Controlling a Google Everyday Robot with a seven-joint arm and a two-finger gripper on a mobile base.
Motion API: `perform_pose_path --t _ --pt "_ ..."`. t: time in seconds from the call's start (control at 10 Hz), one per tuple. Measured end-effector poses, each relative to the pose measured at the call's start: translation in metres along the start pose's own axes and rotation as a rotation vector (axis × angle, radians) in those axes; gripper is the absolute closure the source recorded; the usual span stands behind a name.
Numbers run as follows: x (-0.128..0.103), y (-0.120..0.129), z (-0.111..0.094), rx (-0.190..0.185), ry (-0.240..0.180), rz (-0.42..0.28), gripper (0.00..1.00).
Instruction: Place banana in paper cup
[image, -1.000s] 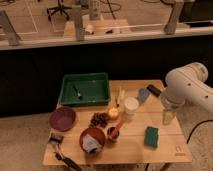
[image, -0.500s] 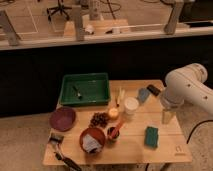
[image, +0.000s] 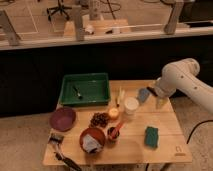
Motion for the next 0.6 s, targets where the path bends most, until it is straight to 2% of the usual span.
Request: perform_pose_path --t 0.1,0.2,0.5,0.6 --pt "-0.005 -0.015 0.009 0.014 0.018 -0.054 0.20" --pt "-0.022 -0.033 0.027 0.037 0.038 -0.181 0.20" --pt "-0.044 -0.042 0.069 0.065 0.049 -0.478 0.20" --pt "-0.048 -0.043 0.074 0.069 0.049 -0.520 0.20"
